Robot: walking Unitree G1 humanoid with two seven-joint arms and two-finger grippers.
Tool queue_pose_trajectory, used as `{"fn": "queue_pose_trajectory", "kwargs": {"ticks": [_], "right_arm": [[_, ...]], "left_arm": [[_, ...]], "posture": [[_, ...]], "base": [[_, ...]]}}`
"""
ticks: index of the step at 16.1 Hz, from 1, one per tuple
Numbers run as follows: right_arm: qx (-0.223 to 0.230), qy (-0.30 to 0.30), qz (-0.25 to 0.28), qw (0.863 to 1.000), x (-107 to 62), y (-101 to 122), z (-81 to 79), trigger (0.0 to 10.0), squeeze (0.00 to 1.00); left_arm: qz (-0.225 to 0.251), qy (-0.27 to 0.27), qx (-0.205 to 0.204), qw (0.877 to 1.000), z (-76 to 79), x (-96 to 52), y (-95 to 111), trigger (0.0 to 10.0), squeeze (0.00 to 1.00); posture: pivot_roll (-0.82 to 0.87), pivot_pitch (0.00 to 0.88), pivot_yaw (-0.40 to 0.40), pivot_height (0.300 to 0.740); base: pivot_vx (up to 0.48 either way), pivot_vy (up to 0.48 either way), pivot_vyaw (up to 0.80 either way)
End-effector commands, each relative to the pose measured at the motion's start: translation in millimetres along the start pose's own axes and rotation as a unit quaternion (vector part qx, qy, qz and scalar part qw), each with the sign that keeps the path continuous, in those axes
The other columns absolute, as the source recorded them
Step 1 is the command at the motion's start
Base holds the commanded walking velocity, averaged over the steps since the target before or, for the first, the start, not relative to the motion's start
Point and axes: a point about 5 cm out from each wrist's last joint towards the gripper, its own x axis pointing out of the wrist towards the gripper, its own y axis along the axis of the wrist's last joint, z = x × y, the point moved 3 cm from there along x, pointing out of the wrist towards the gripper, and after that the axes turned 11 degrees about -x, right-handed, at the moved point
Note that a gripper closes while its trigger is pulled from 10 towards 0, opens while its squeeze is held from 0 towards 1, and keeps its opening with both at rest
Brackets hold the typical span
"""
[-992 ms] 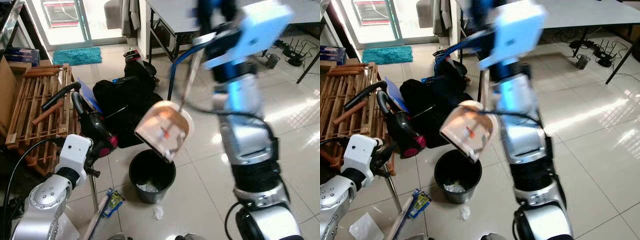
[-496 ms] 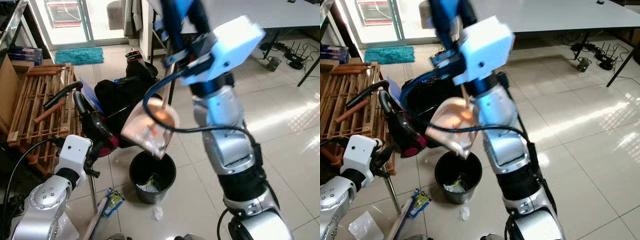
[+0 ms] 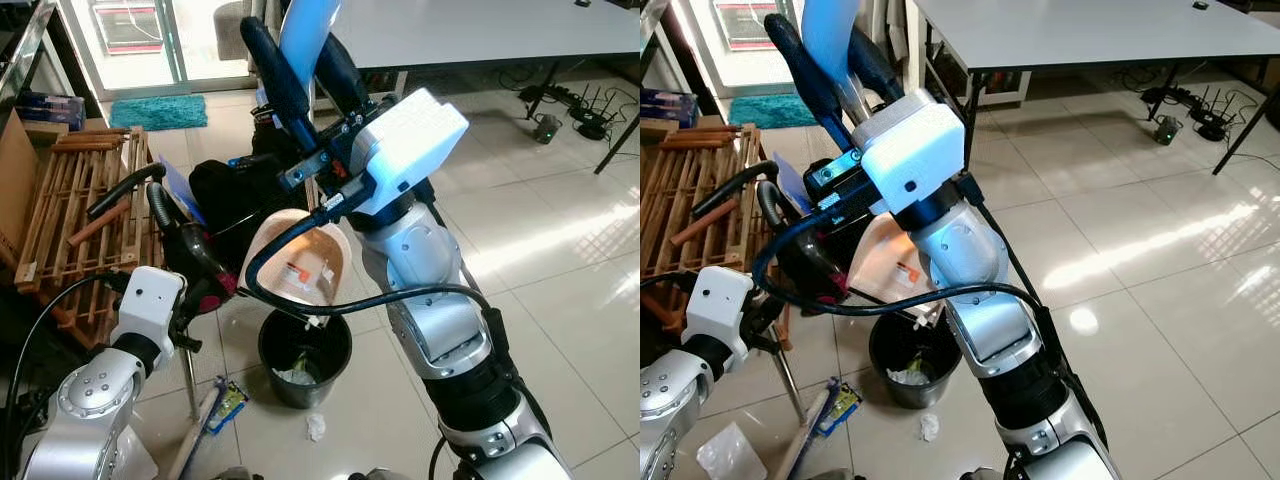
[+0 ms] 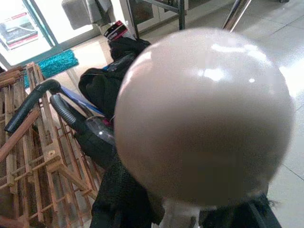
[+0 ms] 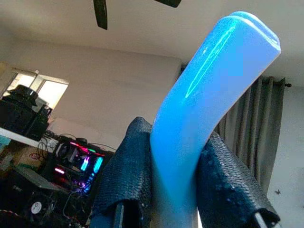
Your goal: Sweep floor
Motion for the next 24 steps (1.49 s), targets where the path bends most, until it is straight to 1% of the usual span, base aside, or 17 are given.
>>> {"fn": "queue_pose_trajectory", "kwargs": {"ticks": [1,5,6,8,9,12,19,20,21,24], "right_arm": [[-0.024,0.001,0.051,0.998,3.9,19,3.7,10.0,0.00],[-0.032,-0.010,0.064,0.997,3.6,22,4.6,10.0,0.00],[-0.023,-0.010,0.068,0.997,4.0,24,2.3,10.0,0.00],[-0.029,-0.021,0.059,0.998,3.2,23,1.7,10.0,0.00],[-0.038,-0.017,0.061,0.997,3.0,23,1.0,10.0,0.00],[-0.044,-0.005,0.067,0.997,2.7,23,-1.7,10.0,0.00],[-0.040,-0.009,0.060,0.997,2.3,21,-4.9,10.0,0.00],[-0.036,-0.016,0.050,0.998,1.6,19,-4.5,10.0,0.00],[-0.048,-0.005,0.056,0.997,1.5,20,-7.5,10.0,0.00],[-0.052,0.004,0.062,0.997,0.6,21,-10.9,10.0,0.00]], "left_arm": [[0.012,0.000,0.006,1.000,0.0,-0.4,7,10.0,0.00],[0.012,0.001,0.005,1.000,-0.4,0.3,7,10.0,0.00],[0.012,0.001,0.005,1.000,-0.4,0.5,7,10.0,0.00],[0.012,0.001,0.004,1.000,-0.3,0.8,7,10.0,0.00],[0.012,0.000,0.004,1.000,-0.2,0.8,7,10.0,0.00],[0.013,-0.001,0.004,1.000,0.3,1.1,8,10.0,0.00],[0.013,-0.002,0.004,1.000,2.1,2.2,7,10.0,0.00],[0.014,-0.003,0.005,1.000,2.6,2.6,7,10.0,0.00],[0.014,-0.004,0.006,1.000,2.6,3.0,7,10.0,0.00],[0.014,-0.004,0.007,1.000,2.4,3.8,6,10.0,0.00]], "posture": [[0.02,0.078,-0.052,0.740],[0.02,0.077,-0.052,0.740],[0.02,0.077,-0.051,0.740],[0.02,0.076,-0.050,0.740],[0.01,0.075,-0.049,0.740],[0.01,0.076,-0.050,0.740],[0.02,0.069,-0.051,0.740],[0.02,0.066,-0.054,0.740],[0.02,0.066,-0.052,0.740],[0.02,0.060,-0.053,0.740]], "base": [[0.000,0.000,0.00],[0.000,0.000,0.00],[0.000,0.000,0.00],[0.000,0.000,0.00],[0.000,0.000,0.00],[0.000,0.000,0.00],[0.000,0.000,0.00],[0.000,0.000,0.00],[0.000,0.000,0.00],[0.000,0.000,0.00]]}}
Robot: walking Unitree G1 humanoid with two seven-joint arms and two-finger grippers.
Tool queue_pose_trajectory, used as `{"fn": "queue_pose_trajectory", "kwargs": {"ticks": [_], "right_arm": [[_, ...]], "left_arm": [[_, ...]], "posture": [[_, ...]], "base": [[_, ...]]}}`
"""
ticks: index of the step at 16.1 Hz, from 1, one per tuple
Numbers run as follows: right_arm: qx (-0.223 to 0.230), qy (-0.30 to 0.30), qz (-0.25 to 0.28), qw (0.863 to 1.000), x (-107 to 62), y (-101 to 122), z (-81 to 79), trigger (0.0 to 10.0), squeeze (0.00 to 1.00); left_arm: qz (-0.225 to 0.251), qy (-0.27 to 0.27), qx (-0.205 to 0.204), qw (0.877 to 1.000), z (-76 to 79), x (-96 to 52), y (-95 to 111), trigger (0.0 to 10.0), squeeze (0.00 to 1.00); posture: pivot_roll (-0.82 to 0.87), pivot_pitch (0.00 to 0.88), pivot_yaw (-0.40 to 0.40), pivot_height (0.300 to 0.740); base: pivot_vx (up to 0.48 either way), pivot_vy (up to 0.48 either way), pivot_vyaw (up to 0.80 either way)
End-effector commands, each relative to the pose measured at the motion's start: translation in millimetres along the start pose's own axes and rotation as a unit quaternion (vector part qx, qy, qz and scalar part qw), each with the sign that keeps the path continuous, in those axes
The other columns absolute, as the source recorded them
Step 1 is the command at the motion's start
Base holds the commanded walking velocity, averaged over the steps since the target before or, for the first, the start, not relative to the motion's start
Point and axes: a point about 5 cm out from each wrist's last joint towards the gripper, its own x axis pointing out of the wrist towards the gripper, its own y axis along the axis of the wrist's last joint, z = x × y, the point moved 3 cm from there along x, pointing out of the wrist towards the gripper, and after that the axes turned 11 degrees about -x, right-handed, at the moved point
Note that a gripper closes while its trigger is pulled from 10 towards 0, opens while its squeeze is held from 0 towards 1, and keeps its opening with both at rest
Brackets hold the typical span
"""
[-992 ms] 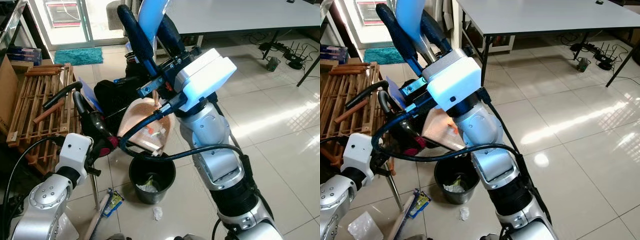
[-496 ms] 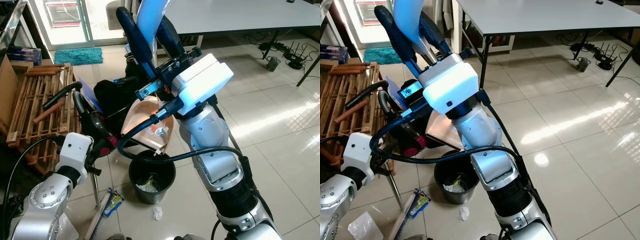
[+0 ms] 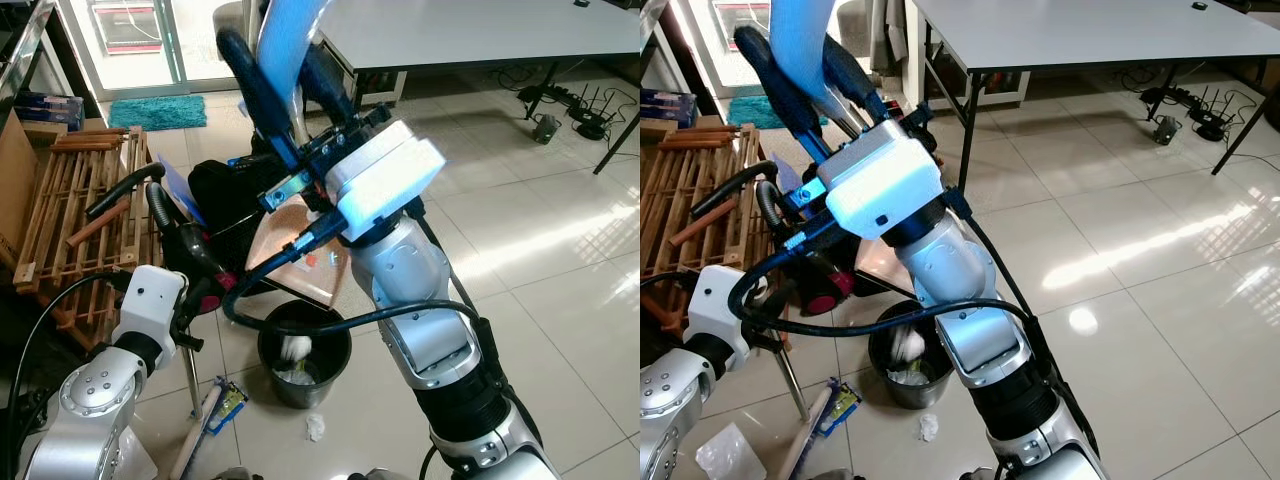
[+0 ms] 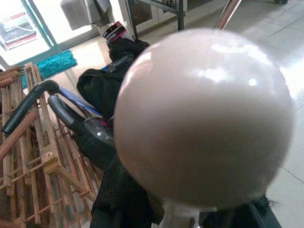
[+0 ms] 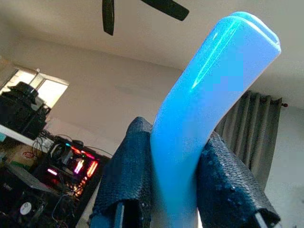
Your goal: Sweep floor
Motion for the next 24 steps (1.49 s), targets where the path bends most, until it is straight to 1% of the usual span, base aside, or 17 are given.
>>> {"fn": "queue_pose_trajectory", "kwargs": {"ticks": [1,4,5,7,8,9,10,11,12,13,14,15,16,17,19,21,24], "right_arm": [[-0.017,0.000,0.038,0.999,2.9,13,2.5,10.0,0.00],[-0.061,0.008,0.035,0.997,1.4,10,7.2,10.0,0.00],[-0.094,-0.008,0.018,0.995,1.3,4,22.9,10.0,0.00],[-0.165,-0.074,-0.051,0.982,-3.2,-15,79.7,10.0,0.00],[-0.204,-0.106,-0.083,0.970,-12.0,-20,111.2,10.0,0.00],[-0.232,-0.125,-0.107,0.959,-21.1,-23,132.8,10.0,0.00],[-0.251,-0.136,-0.129,0.950,-30.8,-26,146.3,10.0,0.00],[-0.294,-0.164,-0.194,0.921,-60.3,-33,176.8,10.0,0.00],[-0.302,-0.173,-0.209,0.914,-68.4,-34,183.5,10.0,0.00],[-0.313,-0.188,-0.247,0.897,-83.3,-39,194.5,10.0,0.00],[-0.298,-0.239,-0.300,0.874,-108.0,-44,212.9,10.0,0.00],[-0.304,-0.264,-0.345,0.848,-126.8,-48,225.6,10.0,0.00],[-0.301,-0.289,-0.375,0.828,-146.1,-49,233.1,10.0,0.00],[-0.290,-0.319,-0.383,0.817,-162.6,-46,237.4,10.0,0.00],[-0.295,-0.316,-0.384,0.816,-168.0,-41,236.0,10.0,0.00],[-0.276,-0.315,-0.396,0.817,-174.2,-41,228.9,10.0,0.00],[-0.268,-0.301,-0.394,0.826,-173.0,-43,220.1,10.0,0.00]], "left_arm": [[0.014,-0.003,0.008,1.000,1.5,2.3,7,10.0,0.00],[0.017,-0.004,0.009,1.000,3.1,2.9,7,10.0,0.00],[0.014,-0.005,0.007,1.000,5.1,3.7,7,10.0,0.00],[0.019,-0.012,0.003,1.000,11.5,5.6,12,10.0,0.00],[0.025,-0.026,0.014,0.999,17.6,6.7,17,10.0,0.00],[0.030,-0.035,0.019,0.999,22.3,8.0,21,10.0,0.00],[0.037,-0.039,0.020,0.998,25.2,9.5,25,10.0,0.00],[0.053,-0.049,0.021,0.997,31.0,12.6,36,10.0,0.00],[0.055,-0.050,0.021,0.997,31.6,13.1,38,10.0,0.00],[0.058,-0.050,0.018,0.997,31.8,14.0,41,10.0,0.00],[0.063,-0.050,0.016,0.997,30.9,15.2,44,10.0,0.00],[0.063,-0.048,0.015,0.997,29.1,16.4,45,10.0,0.00],[0.063,-0.047,0.013,0.997,27.8,18.3,46,10.0,0.00],[0.061,-0.050,0.010,0.997,28.9,22.6,45,10.0,0.00],[0.060,-0.054,0.009,0.997,31.0,26.5,46,10.0,0.00],[0.057,-0.056,0.009,0.997,31.8,25.3,45,10.0,0.00],[0.055,-0.055,0.007,0.997,31.2,23.0,44,10.0,0.00]], "posture": [[0.02,0.059,-0.052,0.740],[0.02,0.054,-0.055,0.740],[0.02,0.053,-0.058,0.740],[-0.01,0.061,-0.044,0.740],[-0.02,0.063,-0.035,0.740],[-0.04,0.064,-0.031,0.740],[-0.05,0.066,-0.029,0.740],[-0.06,0.074,-0.022,0.740],[-0.06,0.077,-0.020,0.740],[-0.06,0.079,-0.022,0.740],[-0.06,0.083,-0.020,0.740],[-0.06,0.088,-0.022,0.740],[-0.06,0.092,-0.015,0.740],[-0.04,0.095,-0.005,0.740],[-0.04,0.100,-0.006,0.740],[-0.03,0.105,-0.012,0.740],[-0.02,0.108,-0.015,0.740]], "base": [[0.000,0.000,0.00],[0.000,0.000,0.00],[0.000,0.000,0.00],[0.000,0.000,0.00],[0.000,0.000,0.00],[0.000,0.000,0.00],[0.000,0.000,0.00],[0.000,0.000,0.00],[0.000,0.000,0.00],[0.000,0.000,0.00],[0.000,0.000,0.00],[0.000,0.000,0.00],[0.000,0.000,0.00],[0.000,0.000,0.00],[0.000,0.000,0.00],[0.000,0.000,0.00],[-0.097,0.000,0.00]]}}
